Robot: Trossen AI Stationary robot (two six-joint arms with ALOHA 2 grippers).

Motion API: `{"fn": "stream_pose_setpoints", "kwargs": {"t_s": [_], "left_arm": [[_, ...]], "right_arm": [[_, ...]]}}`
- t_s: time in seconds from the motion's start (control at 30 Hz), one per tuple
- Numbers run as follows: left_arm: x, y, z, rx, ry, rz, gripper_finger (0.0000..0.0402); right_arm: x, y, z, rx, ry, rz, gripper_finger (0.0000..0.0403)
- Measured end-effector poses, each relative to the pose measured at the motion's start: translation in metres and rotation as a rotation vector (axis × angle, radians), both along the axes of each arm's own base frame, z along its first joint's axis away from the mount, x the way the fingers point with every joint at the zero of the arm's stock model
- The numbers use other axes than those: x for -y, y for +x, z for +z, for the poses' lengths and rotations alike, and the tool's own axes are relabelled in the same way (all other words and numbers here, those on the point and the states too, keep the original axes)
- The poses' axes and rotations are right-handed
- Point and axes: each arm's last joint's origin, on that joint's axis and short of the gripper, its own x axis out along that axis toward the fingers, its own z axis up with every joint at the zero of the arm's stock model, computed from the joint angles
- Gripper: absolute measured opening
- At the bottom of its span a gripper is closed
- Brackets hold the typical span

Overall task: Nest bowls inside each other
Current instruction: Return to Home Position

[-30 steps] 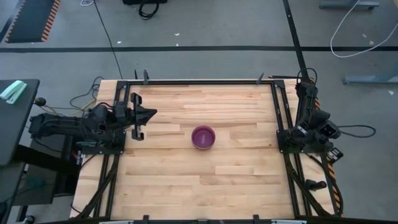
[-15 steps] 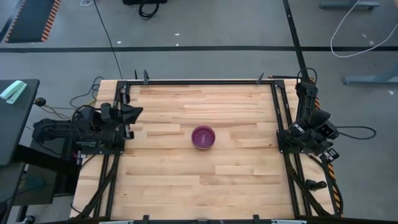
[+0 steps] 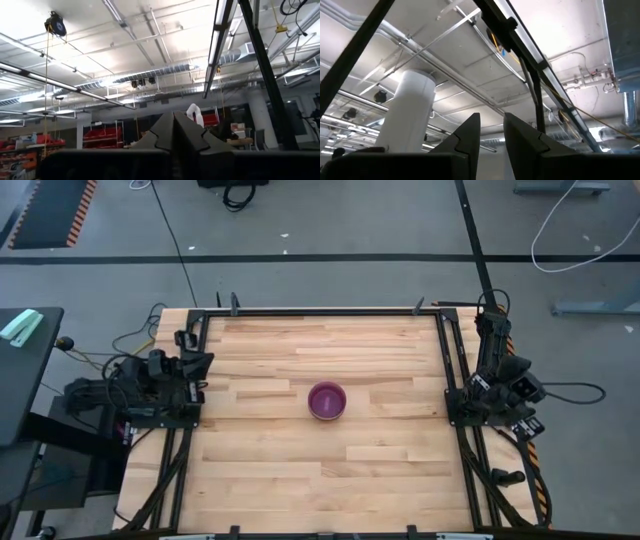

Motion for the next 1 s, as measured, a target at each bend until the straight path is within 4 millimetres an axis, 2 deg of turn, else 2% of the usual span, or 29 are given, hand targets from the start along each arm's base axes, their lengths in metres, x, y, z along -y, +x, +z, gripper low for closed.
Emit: {"fn": "stream_pose_setpoints", "kwargs": {"t_s": [0.13,0.37,0.5,0.63,0.87,1.0], "left_arm": [[0.0,-0.003,-0.001,0.013,0.006,0.006,0.0026],[0.0,-0.008,0.0,0.039,0.023,0.023,0.0006],[0.0,-0.011,0.0,0.048,0.038,0.041,0.0016],[0.0,-0.012,-0.008,0.056,0.036,0.045,0.0026],[0.0,-0.012,-0.014,0.064,0.036,0.045,0.0006],[0.0,-0.01,-0.016,0.034,0.026,0.037,0.0012]], "right_arm": [[0.002,-0.001,0.001,0.01,0.015,-0.012,0.0094],[0.008,-0.002,0.003,0.047,0.029,-0.049,0.0094],[0.012,-0.004,0.004,0.055,0.055,-0.052,0.0094],[0.013,-0.004,0.002,0.045,0.032,-0.05,0.0094],[0.011,-0.003,-0.002,0.02,-0.012,-0.03,0.0094],[0.005,-0.002,-0.007,-0.024,-0.07,0.003,0.0094]]}}
